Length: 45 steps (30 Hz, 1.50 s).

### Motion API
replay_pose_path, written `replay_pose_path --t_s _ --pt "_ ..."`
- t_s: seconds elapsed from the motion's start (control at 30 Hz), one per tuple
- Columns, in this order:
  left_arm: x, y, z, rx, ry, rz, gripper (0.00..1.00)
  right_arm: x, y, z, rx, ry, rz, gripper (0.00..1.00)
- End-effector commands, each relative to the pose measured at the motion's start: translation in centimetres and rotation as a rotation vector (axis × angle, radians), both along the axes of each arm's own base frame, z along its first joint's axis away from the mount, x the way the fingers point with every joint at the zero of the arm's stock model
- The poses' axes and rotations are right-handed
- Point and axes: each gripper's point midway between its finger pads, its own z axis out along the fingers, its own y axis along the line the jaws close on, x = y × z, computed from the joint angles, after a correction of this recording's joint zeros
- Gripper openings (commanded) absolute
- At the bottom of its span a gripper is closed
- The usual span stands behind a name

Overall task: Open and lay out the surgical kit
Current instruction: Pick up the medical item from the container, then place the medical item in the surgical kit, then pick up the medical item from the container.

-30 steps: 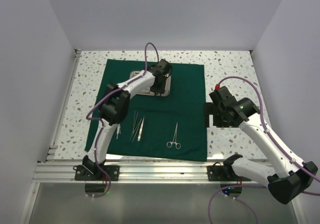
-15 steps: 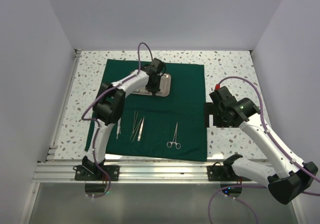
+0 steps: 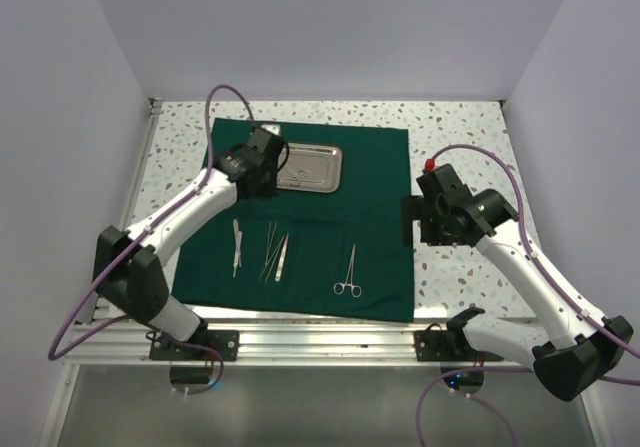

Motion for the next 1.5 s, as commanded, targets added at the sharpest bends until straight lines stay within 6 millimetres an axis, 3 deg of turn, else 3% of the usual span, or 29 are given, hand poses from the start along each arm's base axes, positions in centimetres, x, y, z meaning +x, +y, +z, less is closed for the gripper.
replay_pose_path --t_s 0.0,0.03,0.17,0.33,0.47,0.53,0.57,0.63,0.7,0.73,0.8,0.83,0.87,0.9,0.93,0.97,1.0,1.03,1.07,1.1,1.13,1.17,1.2,1.23,1.27,1.3,1.33,1.47 --pt "-4.7 4.3 -3.9 0.097 0.105 0.11 0.0 1.4 1.2 1.2 0.042 -0.046 0.042 0.98" --pt "-6.3 5.6 -5.6 0.124 0.152 0.131 0.0 1.5 1.3 1.1 0.04 -0.042 0.049 0.98" --pt "-9.3 7.9 -7.4 0.115 0.202 0.198 0.0 1.7 1.9 0.7 0.054 -0.027 0.072 0.98" --pt "-11.7 9.6 -10.3 0.11 0.297 0.24 0.0 1.9 2.5 0.2 0.066 -0.014 0.089 0.98" --pt "-12.0 9.8 -10.7 0.097 0.313 0.238 0.0 2.1 2.5 0.0 0.059 -0.007 0.092 0.99" --pt "-11.3 9.5 -10.0 0.081 0.301 0.227 0.2 2.1 2.6 -0.1 0.057 -0.006 0.095 0.98" --pt "-10.9 9.3 -9.7 0.079 0.296 0.216 0.4 2.1 2.4 -0.3 0.048 -0.004 0.093 0.98" --pt "-8.8 8.7 -7.7 0.059 0.237 0.212 0.48 2.1 2.2 -0.4 0.039 -0.001 0.088 0.98" --pt "-6.9 8.3 -6.6 0.064 0.209 0.194 0.5 2.0 2.0 -0.6 0.029 0.002 0.084 0.98" --pt "-4.7 7.8 -4.7 0.042 0.156 0.195 0.5 2.0 2.0 -0.8 0.025 0.008 0.082 0.98" --pt "-2.2 7.4 -4.7 0.058 0.16 0.173 0.48 2.0 1.8 -0.7 0.018 0.015 0.064 0.98" --pt "0.3 6.7 -3.0 0.044 0.104 0.157 0.46 2.1 2.0 -0.5 0.023 0.016 0.053 0.98" --pt "1.7 6.3 -4.3 0.052 0.131 0.151 0.45 2.2 2.0 -0.3 0.024 0.015 0.045 0.98" --pt "3.1 6.1 -4.4 0.049 0.129 0.151 0.44 2.2 1.8 -0.2 0.017 0.022 0.035 0.98" --pt "5.7 5.2 -2.8 0.023 0.076 0.145 0.43 2.4 2.0 0.3 0.023 0.012 0.027 0.98" --pt "7.0 4.9 -4.9 0.034 0.119 0.139 0.4 2.6 2.0 0.4 0.021 0.015 0.014 0.98" --pt "8.3 4.5 -5.1 0.03 0.115 0.137 0.4 2.5 1.9 0.4 0.015 0.026 0.003 0.98" --pt "10.7 3.9 -3.6 0.007 0.063 0.144 0.38 2.8 1.9 0.9 0.014 0.017 -0.007 0.98" --pt "11.9 3.6 -5.7 0.016 0.097 0.145 0.37 2.7 1.7 0.8 0.001 0.036 -0.021 0.98" --pt "14.2 3.1 -4.2 -0.01 0.045 0.148 0.36 2.9 1.7 1.3 -0.001 0.026 -0.029 0.98" --pt "15.2 2.8 -6.4 -0.003 0.073 0.143 0.35 3.0 1.7 1.4 -0.001 0.03 -0.041 0.98" --pt "16.1 2.4 -6.6 -0.011 0.068 0.143 0.35 2.8 1.5 1.3 -0.013 0.045 -0.051 0.98" --pt "18.0 2.0 -5.2 -0.034 0.019 0.144 0.34 2.9 1.5 1.4 -0.017 0.046 -0.06 0.98" --pt "18.7 1.8 -7.2 -0.02 0.045 0.143 0.34 2.9 1.5 1.6 -0.014 0.044 -0.072 0.98" --pt "19.4 1.7 -7.3 -0.017 0.037 0.145 0.34 2.8 1.3 1.5 -0.026 0.059 -0.081 0.98" --pt "20.8 1.6 -6.0 -0.032 -0.005 0.151 0.34 2.8 1.3 1.5 -0.03 0.06 -0.088 0.98" --pt "21.1 1.6 -7.5 -0.026 0.017 0.156 0.34 2.9 1.2 1.6 -0.028 0.06 -0.101 0.98" --pt "22.3 1.9 -8.4 -0.055 0.006 0.171 0.34 2.7 0.7 1.4 -0.068 0.082 -0.117 0.98"
